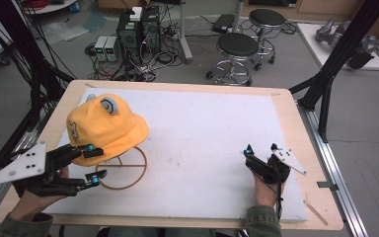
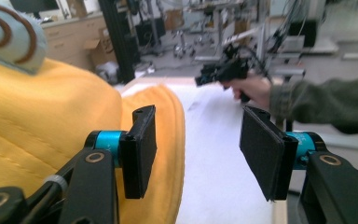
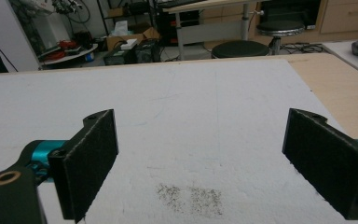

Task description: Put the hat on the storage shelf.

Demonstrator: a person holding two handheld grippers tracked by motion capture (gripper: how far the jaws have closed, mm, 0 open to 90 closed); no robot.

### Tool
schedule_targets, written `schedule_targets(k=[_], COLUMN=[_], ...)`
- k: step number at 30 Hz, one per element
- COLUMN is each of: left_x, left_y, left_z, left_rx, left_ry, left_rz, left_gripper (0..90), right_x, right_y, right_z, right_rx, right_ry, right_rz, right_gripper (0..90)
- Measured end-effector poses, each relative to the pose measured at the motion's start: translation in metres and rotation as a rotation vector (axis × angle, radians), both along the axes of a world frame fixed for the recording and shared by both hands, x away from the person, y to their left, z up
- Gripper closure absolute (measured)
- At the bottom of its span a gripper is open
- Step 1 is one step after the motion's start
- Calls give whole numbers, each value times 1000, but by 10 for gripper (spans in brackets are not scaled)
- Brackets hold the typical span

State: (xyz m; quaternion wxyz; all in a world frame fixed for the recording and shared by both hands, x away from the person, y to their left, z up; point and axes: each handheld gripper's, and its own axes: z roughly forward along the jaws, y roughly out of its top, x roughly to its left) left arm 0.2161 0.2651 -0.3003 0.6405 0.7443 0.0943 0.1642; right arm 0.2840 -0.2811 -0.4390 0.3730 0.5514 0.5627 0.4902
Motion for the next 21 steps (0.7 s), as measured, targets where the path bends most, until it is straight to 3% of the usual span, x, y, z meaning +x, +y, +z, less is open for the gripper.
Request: schedule_targets(k=[8,16,21], left_x=[-3,-5,-2], left_y=[15,23,33], left_z=[17,39,46], left_rx=[-66,-71,-119], left_ry=[-26,-78,-87], left_rz=[26,132,223], left_gripper=[443,441,436], right_x=[0,-1,-2], right_y=[0,0,1], right_z=[0,1,2], right_rx=[4,3,5], right_ry=[-2,-10,-19], right_rz=[-1,-3,-4], right_gripper=[93,93,93])
